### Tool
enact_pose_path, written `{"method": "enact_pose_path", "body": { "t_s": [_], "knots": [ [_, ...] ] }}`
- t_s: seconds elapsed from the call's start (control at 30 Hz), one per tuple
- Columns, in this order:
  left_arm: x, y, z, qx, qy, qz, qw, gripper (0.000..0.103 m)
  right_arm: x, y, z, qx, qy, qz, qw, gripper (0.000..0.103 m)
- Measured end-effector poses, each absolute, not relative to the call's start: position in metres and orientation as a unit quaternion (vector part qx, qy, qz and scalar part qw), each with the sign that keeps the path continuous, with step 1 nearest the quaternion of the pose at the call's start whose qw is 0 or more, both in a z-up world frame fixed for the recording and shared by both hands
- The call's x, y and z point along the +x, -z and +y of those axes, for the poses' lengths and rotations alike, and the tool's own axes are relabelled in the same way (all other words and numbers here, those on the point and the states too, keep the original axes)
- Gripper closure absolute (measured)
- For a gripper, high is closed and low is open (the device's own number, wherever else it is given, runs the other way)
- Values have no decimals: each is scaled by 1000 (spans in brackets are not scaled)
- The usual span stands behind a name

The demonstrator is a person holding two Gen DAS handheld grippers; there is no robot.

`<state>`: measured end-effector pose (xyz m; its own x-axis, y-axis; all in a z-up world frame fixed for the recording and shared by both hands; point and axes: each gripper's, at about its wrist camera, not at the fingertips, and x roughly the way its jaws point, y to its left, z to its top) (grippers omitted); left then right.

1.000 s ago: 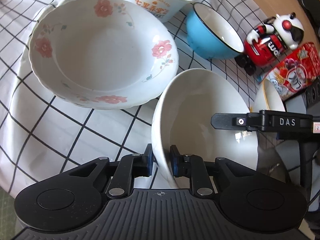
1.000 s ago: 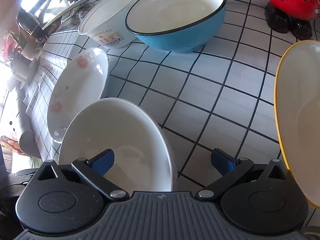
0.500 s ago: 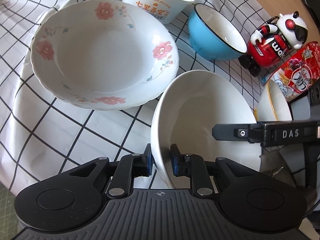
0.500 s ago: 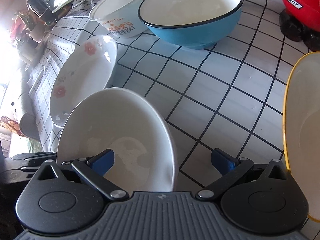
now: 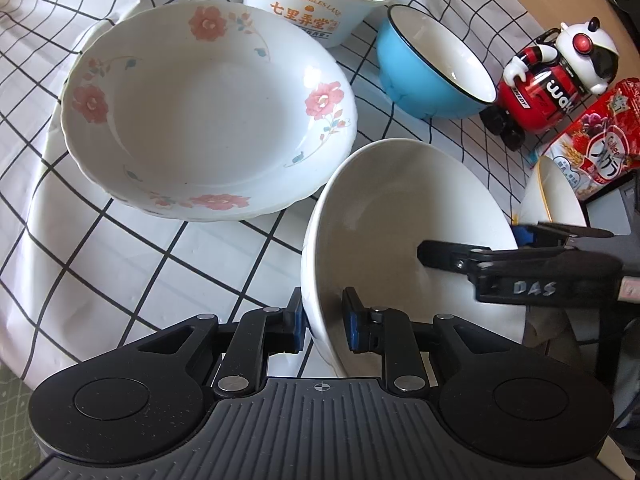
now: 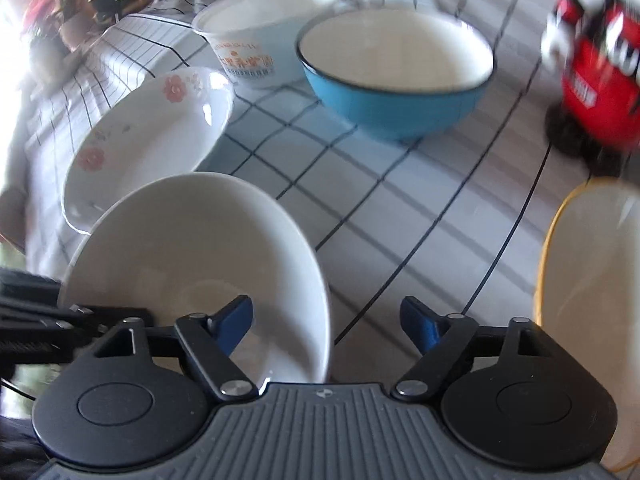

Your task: Organize plates and bowls

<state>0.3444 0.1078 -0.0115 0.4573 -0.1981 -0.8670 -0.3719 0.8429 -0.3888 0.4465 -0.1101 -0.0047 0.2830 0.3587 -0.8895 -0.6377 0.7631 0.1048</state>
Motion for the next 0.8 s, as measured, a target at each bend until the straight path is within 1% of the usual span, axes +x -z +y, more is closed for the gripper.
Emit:
{"method": "enact_pose_path", "body": {
  "t_s": [0.1,0.17,0.3,0.37,0.5,0.57,0.73,0.8],
  "knots": [
    [344,12,108,-273,-50,517,809,79,433,-6,-111,-145,-314,432,833,23],
    [344,12,109,-275,-51,516,810,79,432,-11,-107,-157,-317,411,840,22],
    [342,11,105,-265,-54,511,816,79,441,-8,-99,-181,-330,452,809,23],
    [342,11,105,-265,-52,513,815,79,443,-7,-100,-179,-336,473,795,37],
    [341,12,108,-273,-49,512,813,80,444,-2,-104,-149,-352,511,770,44],
    [342,12,106,-268,-46,513,814,80,444,3,-105,-135,-350,530,761,51],
    [346,10,100,-244,-43,522,816,78,443,4,-109,-113,-349,549,751,55],
    [348,9,97,-234,-40,525,817,77,441,4,-109,-110,-347,555,748,54]
  ]
}}
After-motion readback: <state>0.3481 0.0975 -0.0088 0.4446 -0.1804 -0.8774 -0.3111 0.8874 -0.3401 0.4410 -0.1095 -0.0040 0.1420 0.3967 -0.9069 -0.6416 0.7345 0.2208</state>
